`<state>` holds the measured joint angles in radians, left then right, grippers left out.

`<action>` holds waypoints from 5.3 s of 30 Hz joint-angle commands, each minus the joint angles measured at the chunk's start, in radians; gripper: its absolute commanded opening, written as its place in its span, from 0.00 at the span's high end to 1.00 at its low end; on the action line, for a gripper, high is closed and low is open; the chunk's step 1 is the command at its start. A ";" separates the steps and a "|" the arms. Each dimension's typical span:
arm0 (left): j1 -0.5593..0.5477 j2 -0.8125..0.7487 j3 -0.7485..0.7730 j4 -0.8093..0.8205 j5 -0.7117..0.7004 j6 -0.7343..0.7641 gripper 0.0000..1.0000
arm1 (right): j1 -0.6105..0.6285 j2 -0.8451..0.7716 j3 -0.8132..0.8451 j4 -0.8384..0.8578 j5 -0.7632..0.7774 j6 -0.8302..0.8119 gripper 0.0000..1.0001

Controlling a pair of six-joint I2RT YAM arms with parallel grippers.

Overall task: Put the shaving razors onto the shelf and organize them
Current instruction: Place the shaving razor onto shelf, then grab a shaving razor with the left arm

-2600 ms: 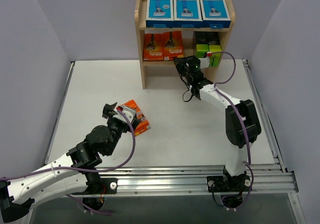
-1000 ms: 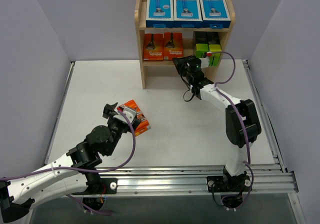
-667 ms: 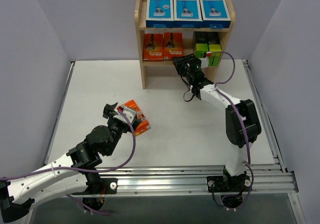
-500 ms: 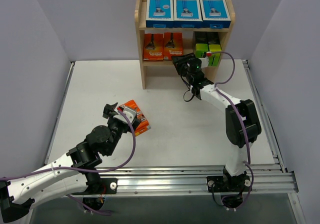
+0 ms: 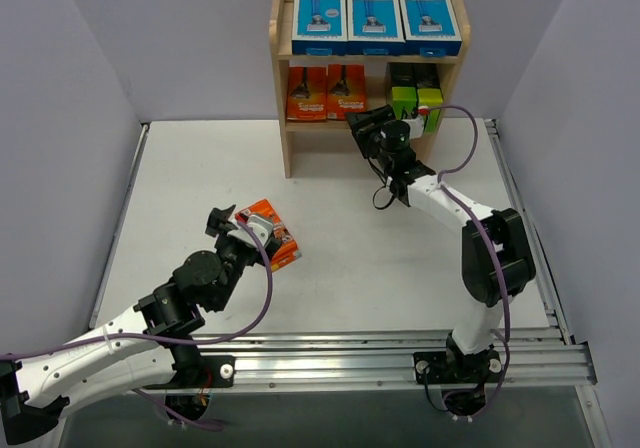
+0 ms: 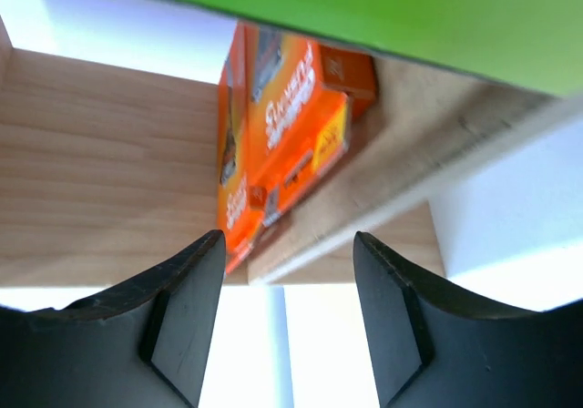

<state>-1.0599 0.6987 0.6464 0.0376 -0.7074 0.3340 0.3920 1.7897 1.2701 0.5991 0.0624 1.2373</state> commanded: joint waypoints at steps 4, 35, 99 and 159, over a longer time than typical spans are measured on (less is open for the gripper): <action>-0.003 -0.007 0.001 0.064 -0.030 0.017 0.10 | -0.007 -0.153 -0.093 -0.015 -0.004 -0.041 0.44; 0.210 0.004 -0.036 0.133 -0.099 0.011 0.06 | 0.359 -0.687 -0.860 -0.029 -0.067 -0.449 0.41; 0.966 1.018 0.377 -0.240 0.822 -0.826 0.17 | 0.501 0.151 -0.692 0.650 -0.116 -0.415 0.60; 0.610 1.050 0.441 -0.271 0.908 -0.716 0.87 | 0.432 -0.115 -0.814 0.468 -0.032 -0.378 0.53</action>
<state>-0.4454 1.7786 1.0649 -0.1890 0.2058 -0.3878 0.8051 1.6562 0.4629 0.9955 0.0196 0.8375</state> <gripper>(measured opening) 0.118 0.475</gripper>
